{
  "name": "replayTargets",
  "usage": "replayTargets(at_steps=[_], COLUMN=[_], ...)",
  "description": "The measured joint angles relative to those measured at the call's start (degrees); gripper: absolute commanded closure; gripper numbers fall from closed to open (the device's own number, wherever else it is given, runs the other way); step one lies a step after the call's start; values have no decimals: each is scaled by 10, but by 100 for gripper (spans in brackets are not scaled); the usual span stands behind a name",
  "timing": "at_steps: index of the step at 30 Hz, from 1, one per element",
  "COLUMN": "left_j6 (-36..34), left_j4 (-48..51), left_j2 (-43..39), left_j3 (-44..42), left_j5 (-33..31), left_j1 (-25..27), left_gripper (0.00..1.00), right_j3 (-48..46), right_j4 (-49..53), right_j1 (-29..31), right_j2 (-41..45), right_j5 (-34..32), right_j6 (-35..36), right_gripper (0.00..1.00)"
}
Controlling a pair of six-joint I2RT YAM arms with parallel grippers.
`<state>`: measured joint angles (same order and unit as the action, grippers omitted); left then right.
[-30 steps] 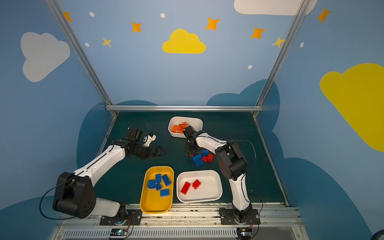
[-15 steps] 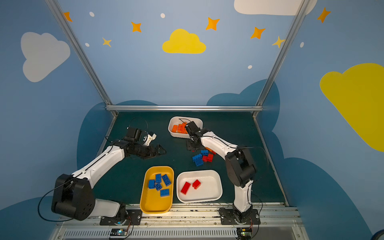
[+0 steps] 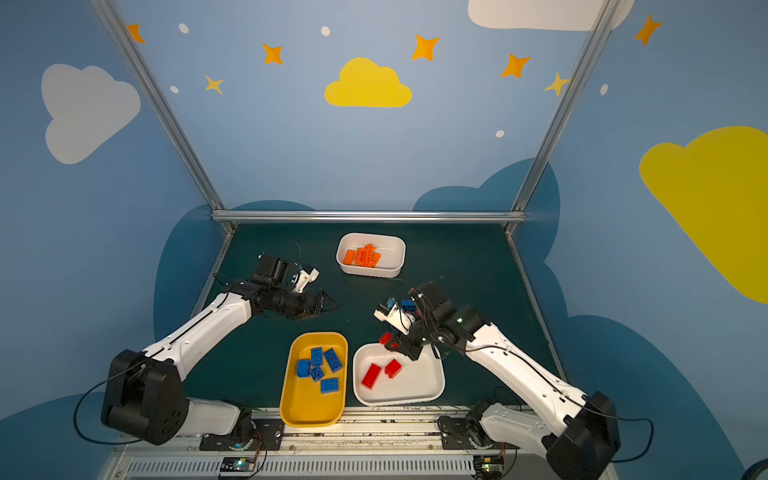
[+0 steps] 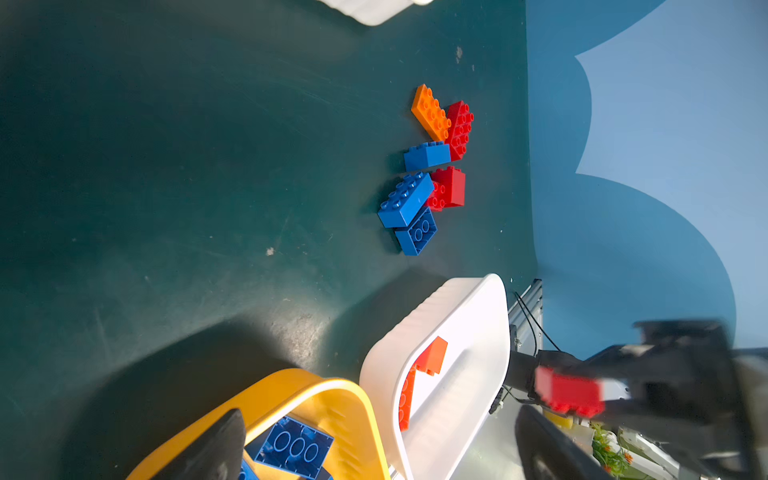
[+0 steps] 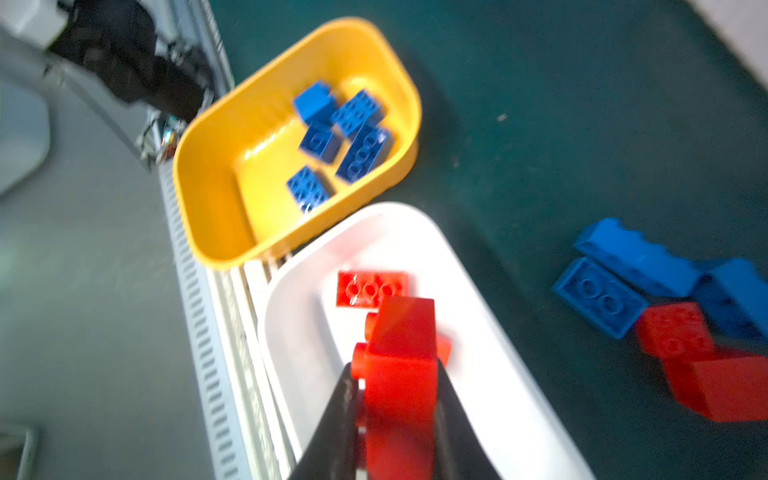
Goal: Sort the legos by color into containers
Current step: 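Lift the red brick and carry it over the near white bin, then open the right gripper to drop the red brick into the white bin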
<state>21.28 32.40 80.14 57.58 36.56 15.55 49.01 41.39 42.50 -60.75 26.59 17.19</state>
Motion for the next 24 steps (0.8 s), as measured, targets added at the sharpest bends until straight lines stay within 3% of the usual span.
replayTargets(at_steps=[5,12,16,19,24], left_j6=[1,2,2,2,-3], left_j4=[0,2,4,6,14], left_j2=[0,0,0,0,0], left_j3=[0,0,0,0,1], left_j5=[0,-1,-3,-5,-6], left_j1=[0,0,0,0,0], left_gripper=[0,0,0,0,0], right_j3=[-70,-80,-80,-77,-29], right_j4=[-5,-45,-64,-70,-37], right_j1=[38,83,102,107,107], right_j2=[29,-67,-125,-148,-151], right_j5=[23,23,-4,-24,-68], right_j6=[59,120,148,162,166], right_gripper=[80,78,68,46,42])
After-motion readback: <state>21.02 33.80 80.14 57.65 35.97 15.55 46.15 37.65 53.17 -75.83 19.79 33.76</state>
